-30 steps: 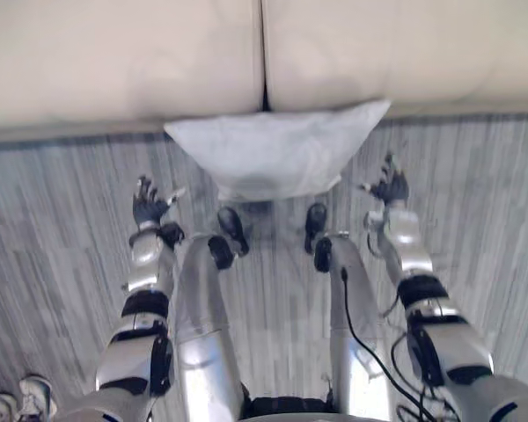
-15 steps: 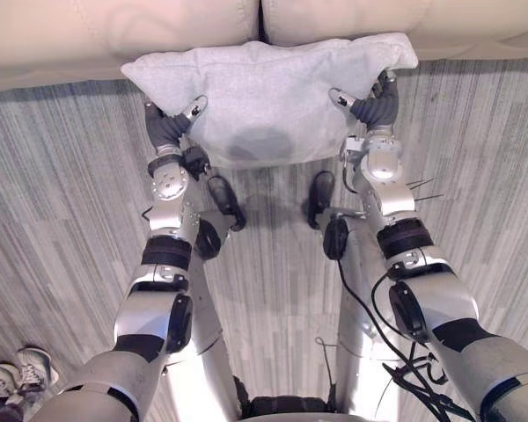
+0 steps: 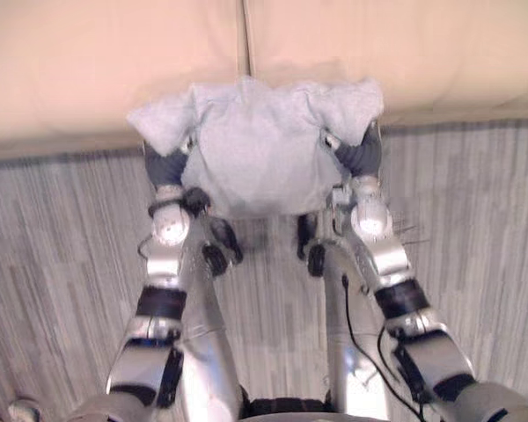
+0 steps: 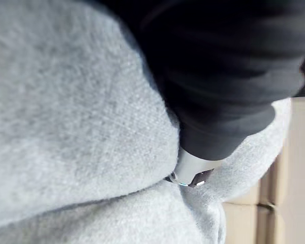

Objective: Pick up cushions and gather them together orderly.

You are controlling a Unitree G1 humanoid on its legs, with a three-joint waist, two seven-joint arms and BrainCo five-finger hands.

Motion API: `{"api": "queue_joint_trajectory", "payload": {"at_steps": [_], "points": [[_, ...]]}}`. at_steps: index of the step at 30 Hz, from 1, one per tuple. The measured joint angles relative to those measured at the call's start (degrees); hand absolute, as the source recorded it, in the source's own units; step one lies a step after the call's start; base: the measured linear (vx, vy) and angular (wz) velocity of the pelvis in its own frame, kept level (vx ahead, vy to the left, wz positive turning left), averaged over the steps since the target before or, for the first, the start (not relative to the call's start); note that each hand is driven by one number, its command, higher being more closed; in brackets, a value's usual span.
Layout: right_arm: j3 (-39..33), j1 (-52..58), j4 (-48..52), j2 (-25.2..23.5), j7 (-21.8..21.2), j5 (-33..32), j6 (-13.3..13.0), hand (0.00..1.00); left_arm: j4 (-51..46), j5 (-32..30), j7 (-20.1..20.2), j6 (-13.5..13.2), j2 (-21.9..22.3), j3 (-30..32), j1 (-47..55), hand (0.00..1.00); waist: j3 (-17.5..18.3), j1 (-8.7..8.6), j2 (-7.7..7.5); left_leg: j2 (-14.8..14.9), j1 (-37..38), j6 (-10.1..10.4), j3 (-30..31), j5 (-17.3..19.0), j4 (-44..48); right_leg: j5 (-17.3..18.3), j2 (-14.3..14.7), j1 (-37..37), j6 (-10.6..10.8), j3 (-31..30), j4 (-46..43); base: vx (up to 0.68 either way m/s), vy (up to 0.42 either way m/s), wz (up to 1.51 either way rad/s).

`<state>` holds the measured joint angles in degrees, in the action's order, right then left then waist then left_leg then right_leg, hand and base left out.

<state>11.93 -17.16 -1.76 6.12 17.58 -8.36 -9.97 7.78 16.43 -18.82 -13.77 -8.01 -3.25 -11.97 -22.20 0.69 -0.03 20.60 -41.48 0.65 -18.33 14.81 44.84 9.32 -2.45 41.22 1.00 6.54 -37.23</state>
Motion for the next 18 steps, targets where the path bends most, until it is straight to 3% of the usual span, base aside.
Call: {"api": "queue_joint_trajectory", "payload": {"at_steps": [2, 8, 11, 18], "points": [[1.15, 7.05, 2.66, 0.12, -1.79, 0.33, -1.01, 1.00, -1.23, -1.32, 1.27, -0.40, 0.03, -1.71, 7.01, 1.00, 4.52, -0.04, -0.49, -1.42, 7.46, 0.48, -1.41, -0.34, -5.21, -0.80, 0.01, -7.45, 0.25, -0.23, 5.87, 0.28, 0.080, 0.02], [2.31, 13.24, 1.13, 3.06, -6.99, 2.23, -1.24, 1.00, -1.16, -2.47, 4.82, -0.51, -2.52, -4.02, 16.70, 1.00, 9.52, -0.71, -1.70, -7.96, 23.41, 1.42, -3.15, -6.49, -23.57, -6.46, -1.36, -23.31, 0.78, -0.48, 23.03, 0.23, 0.031, 0.12], [3.26, 14.79, -0.21, 4.04, -8.90, 2.21, -1.21, 1.00, -1.42, -2.62, 6.14, -0.51, -3.06, -4.13, 19.45, 1.00, 10.92, -1.04, -1.68, -9.65, 28.72, 2.00, -3.99, -8.22, -29.79, -8.66, -1.45, -27.94, 0.76, -1.12, 28.29, 0.14, 0.018, -0.06], [4.45, 15.10, -0.20, 4.96, -10.20, 2.19, -1.20, 1.00, -1.69, -3.33, 6.45, -0.50, -3.76, -4.48, 21.41, 1.00, 11.86, -1.48, -1.73, -9.75, 32.43, 2.16, -5.80, -8.23, -32.29, -12.45, -0.64, -30.82, 1.04, -3.70, 32.23, 0.02, 0.017, -0.20]]}}
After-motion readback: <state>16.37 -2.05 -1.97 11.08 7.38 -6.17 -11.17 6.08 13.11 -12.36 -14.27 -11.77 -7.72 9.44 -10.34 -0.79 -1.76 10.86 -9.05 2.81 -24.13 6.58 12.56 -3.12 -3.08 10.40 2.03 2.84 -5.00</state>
